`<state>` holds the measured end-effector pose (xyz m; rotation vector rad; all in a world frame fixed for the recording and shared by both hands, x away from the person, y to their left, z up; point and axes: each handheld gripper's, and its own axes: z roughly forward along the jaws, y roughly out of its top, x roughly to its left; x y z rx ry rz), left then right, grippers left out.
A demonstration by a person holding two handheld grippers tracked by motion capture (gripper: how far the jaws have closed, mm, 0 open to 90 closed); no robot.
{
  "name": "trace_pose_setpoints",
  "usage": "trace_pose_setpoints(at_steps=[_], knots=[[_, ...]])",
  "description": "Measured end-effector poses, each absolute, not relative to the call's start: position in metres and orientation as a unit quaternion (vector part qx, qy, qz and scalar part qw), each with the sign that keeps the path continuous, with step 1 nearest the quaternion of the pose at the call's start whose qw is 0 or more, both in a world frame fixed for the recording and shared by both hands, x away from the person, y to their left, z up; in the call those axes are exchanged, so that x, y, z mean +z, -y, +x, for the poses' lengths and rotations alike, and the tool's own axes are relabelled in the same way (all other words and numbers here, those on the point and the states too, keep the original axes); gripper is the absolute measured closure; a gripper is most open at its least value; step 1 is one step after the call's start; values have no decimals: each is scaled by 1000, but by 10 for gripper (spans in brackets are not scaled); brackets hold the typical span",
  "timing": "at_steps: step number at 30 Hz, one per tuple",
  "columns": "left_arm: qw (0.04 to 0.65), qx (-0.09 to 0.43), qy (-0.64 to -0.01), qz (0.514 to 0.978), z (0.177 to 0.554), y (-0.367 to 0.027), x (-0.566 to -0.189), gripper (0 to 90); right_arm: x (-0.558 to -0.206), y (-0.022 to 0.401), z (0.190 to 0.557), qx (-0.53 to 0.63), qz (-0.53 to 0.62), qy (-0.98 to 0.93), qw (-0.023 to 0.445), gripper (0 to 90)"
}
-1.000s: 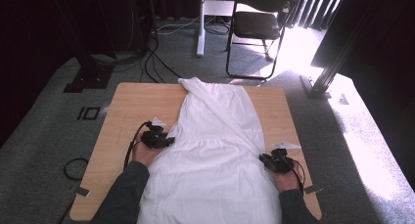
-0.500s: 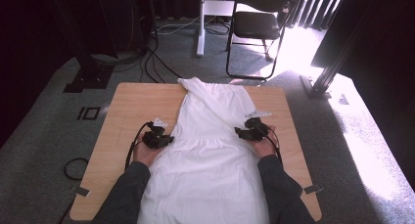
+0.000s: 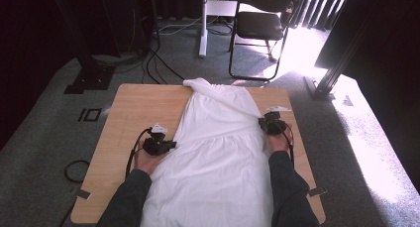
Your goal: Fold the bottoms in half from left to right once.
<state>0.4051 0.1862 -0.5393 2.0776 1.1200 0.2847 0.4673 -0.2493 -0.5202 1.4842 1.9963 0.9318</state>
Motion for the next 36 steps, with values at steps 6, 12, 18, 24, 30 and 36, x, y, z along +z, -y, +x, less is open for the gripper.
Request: trace_pose_setpoints(at_steps=[6, 12, 18, 24, 30, 36], knots=[[393, 134, -453, 789, 425, -190, -516, 496, -547, 247, 471, 303, 566, -729, 237, 798], [371, 129, -469, 791, 463, -168, -521, 387, -549, 246, 472, 305, 573, -725, 230, 801], [349, 123, -485, 792, 480, -156, -542, 370, -549, 249, 473, 315, 578, -721, 219, 799], [346, 124, -476, 799, 474, -154, -542, 836, -552, 252, 471, 331, 581, -713, 211, 816], [360, 120, -469, 797, 450, -172, -545, 889, -551, 247, 455, 331, 565, -727, 206, 841], [375, 115, -468, 792, 403, -197, -549, 889, -554, 244, 422, 354, 546, -737, 185, 843]])
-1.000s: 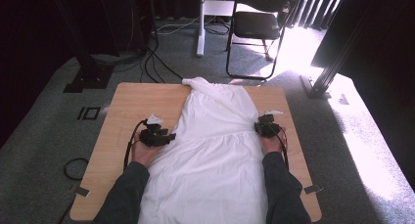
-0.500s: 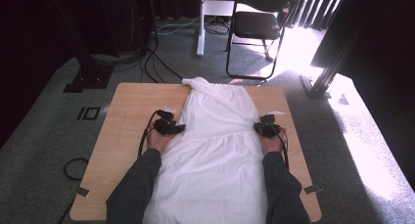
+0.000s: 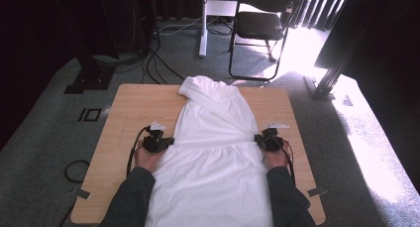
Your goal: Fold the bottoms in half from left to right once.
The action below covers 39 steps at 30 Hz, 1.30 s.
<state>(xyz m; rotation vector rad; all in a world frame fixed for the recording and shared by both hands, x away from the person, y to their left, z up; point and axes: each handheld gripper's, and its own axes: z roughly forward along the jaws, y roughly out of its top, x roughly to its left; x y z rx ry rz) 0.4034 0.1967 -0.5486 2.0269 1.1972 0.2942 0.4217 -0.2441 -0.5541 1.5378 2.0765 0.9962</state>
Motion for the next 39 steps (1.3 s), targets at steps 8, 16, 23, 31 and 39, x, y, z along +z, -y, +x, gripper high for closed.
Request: trace_pose_setpoints(at_steps=[8, 16, 23, 31, 39], knots=[[363, 107, -442, 813, 329, -208, -548, 883, -557, 238, 352, 370, 518, -754, 161, 843], [379, 121, -451, 799, 320, -214, -538, 537, -528, 232, 326, 381, 493, -764, 167, 458], [383, 143, -432, 804, 360, -195, -522, 486, -507, 182, 379, 385, 423, -801, 179, 470], [371, 127, -419, 819, 386, -171, -534, 494, -523, 121, 419, 337, 382, -843, 171, 387], [359, 114, -413, 829, 384, -165, -545, 511, -500, 151, 429, 377, 420, -799, 207, 870]])
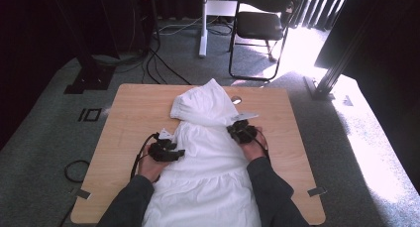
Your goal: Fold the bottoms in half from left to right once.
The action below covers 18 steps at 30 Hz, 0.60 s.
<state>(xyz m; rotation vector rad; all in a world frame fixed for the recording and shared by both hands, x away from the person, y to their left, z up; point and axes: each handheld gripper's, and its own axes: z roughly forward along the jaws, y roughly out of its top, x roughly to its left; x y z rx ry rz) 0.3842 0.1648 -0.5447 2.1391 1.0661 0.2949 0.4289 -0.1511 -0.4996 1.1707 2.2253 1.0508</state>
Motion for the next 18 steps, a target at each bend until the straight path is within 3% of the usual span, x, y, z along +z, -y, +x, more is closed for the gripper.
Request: trace_pose_setpoints(at_steps=[2, 3, 7, 9, 18], knots=[[357, 115, -415, 829, 383, -165, -545, 520, -487, 179, 431, 379, 447, -770, 254, 881], [357, 115, -415, 829, 383, -165, -545, 519, -487, 179, 431, 379, 447, -770, 254, 881], [357, 117, -412, 830, 383, -163, -545, 511, -514, 204, 447, 350, 489, -767, 223, 853], [354, 108, -410, 834, 384, -163, -543, 483, -540, 206, 454, 329, 506, -771, 205, 777], [375, 138, -428, 811, 419, -161, -523, 392, -548, 205, 457, 321, 513, -771, 198, 771]])
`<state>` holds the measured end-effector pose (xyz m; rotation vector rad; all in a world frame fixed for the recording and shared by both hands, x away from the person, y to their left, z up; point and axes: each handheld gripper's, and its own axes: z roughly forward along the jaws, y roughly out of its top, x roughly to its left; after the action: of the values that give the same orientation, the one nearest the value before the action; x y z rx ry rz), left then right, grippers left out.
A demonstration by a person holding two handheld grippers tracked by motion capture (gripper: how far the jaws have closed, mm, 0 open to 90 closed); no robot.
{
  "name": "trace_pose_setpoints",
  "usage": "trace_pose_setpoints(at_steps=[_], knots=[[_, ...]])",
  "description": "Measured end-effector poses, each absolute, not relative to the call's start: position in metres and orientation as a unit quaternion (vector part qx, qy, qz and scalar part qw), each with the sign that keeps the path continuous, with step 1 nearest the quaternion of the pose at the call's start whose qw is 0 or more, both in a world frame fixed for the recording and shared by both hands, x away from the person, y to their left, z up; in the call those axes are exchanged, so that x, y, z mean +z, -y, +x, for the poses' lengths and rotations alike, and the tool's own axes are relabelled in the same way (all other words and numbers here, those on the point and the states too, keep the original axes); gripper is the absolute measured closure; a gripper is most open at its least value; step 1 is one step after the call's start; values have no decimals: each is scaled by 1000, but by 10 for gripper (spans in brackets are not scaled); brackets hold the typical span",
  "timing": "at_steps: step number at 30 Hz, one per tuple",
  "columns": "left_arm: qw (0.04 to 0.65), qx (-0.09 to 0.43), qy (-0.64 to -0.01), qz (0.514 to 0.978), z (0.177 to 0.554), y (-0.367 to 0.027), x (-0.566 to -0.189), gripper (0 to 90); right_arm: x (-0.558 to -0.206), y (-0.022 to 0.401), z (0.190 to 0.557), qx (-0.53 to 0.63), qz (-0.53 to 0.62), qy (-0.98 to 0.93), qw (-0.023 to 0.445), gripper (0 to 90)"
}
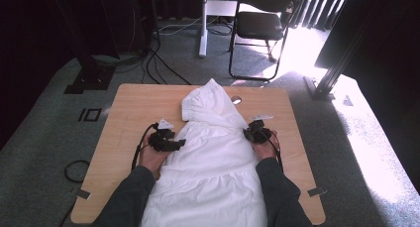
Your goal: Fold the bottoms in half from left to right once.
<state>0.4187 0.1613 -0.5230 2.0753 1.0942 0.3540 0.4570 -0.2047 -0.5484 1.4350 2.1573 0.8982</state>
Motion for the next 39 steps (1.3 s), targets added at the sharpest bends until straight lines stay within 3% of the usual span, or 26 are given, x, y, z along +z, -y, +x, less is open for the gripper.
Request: trace_pose_setpoints(at_steps=[6, 8, 10, 12, 14, 23, 28, 30, 32, 35, 37, 39], knots=[[361, 139, -441, 810, 445, -147, -536, 367, -549, 204, 457, 326, 512, -770, 194, 834], [352, 131, -445, 813, 448, -147, -542, 398, -550, 204, 456, 330, 514, -768, 192, 852], [353, 134, -439, 815, 447, -148, -545, 522, -550, 204, 454, 335, 518, -763, 190, 867], [349, 124, -437, 820, 444, -150, -544, 766, -550, 204, 451, 335, 515, -766, 189, 871], [350, 115, -432, 823, 438, -154, -544, 843, -550, 204, 446, 333, 510, -771, 186, 871], [369, 95, -416, 826, 360, -179, -548, 847, -550, 200, 372, 343, 475, -796, 151, 869], [362, 110, -395, 837, 322, -181, -549, 832, -552, 200, 326, 357, 466, -802, 115, 868], [361, 112, -394, 838, 322, -180, -549, 819, -549, 201, 323, 351, 474, -802, 89, 763], [365, 108, -396, 835, 324, -180, -549, 811, -541, 201, 326, 358, 472, -799, 107, 630], [361, 112, -395, 837, 326, -179, -549, 810, -523, 197, 338, 388, 459, -790, 120, 570], [363, 111, -395, 836, 328, -179, -549, 810, -511, 186, 348, 407, 435, -793, 128, 623], [364, 112, -396, 836, 329, -179, -549, 812, -501, 167, 360, 420, 398, -806, 123, 732]])
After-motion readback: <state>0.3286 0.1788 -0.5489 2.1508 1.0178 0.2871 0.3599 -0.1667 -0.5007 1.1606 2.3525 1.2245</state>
